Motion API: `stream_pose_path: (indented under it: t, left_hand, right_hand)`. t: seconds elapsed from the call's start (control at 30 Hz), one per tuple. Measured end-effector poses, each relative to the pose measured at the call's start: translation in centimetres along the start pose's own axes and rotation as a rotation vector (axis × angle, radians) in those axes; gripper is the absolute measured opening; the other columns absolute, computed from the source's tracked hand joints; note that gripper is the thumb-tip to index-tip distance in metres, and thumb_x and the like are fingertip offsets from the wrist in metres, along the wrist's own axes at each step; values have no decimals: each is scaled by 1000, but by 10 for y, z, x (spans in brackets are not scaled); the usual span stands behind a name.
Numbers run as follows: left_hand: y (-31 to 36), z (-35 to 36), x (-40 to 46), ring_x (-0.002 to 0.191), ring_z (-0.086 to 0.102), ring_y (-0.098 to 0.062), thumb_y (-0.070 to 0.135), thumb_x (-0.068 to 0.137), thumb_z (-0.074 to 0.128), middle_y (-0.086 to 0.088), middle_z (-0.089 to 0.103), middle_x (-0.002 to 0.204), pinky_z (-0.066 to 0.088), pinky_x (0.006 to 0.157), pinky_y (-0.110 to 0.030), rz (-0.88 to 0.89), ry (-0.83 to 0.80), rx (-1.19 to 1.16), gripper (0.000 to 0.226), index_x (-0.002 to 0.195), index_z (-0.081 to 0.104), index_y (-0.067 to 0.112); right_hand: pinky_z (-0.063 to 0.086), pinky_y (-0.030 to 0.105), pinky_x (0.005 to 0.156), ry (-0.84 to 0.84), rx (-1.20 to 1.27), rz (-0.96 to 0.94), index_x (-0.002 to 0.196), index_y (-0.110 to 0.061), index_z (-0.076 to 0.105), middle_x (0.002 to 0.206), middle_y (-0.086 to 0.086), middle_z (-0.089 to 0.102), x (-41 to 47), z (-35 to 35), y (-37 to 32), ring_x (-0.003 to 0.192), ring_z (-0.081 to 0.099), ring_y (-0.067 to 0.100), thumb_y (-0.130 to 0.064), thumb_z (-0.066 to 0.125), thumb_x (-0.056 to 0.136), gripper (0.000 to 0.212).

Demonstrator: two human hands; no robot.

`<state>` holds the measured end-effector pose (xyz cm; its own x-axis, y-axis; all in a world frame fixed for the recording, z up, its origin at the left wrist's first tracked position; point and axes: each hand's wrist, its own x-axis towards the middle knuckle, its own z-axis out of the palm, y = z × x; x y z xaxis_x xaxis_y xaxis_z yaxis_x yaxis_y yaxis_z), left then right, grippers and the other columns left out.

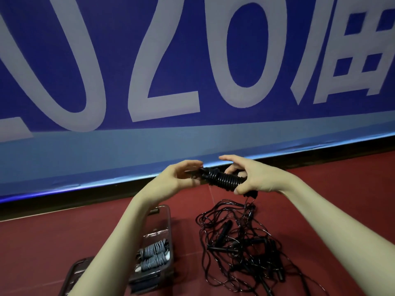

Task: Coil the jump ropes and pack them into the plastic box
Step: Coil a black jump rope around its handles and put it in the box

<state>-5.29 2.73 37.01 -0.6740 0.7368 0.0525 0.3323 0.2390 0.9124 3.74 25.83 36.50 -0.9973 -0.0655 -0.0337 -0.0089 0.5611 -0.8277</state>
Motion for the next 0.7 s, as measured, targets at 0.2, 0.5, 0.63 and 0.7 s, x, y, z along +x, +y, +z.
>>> stream_pose_path:
  t: [0.2,0.5,0.63,0.7]
  left_hand:
    - [-59,-4,24,98,53,-17,26,75,82,-3,51,111,44,84,-23,-112,19,666,65,133,53,28]
    - [-147,-36,5,108,43,-21,39,69,82,2,47,115,44,91,-37,-209,90,893,60,121,57,24]
    - [-182,-61,-12,110,53,-25,24,71,79,-4,61,116,42,90,-32,-282,127,813,54,120,58,15]
    - [-207,-73,-22,120,50,-25,25,76,78,-6,57,127,40,99,-32,-322,102,817,66,135,52,17]
  right_hand:
    - [50,31,65,88,-40,-33,122,-31,51,111,-4,56,44,50,33,73,56,12,-3,80,69,67]
    - [49,34,84,80,122,-19,102,-33,58,105,-5,63,109,141,67,90,61,14,-5,84,66,53]
    - [47,28,90,49,224,5,100,-31,61,111,-3,60,142,191,81,101,61,15,-5,85,67,48]
    - [51,24,88,-12,302,47,101,-31,60,119,2,57,159,216,90,104,61,17,0,81,70,48]
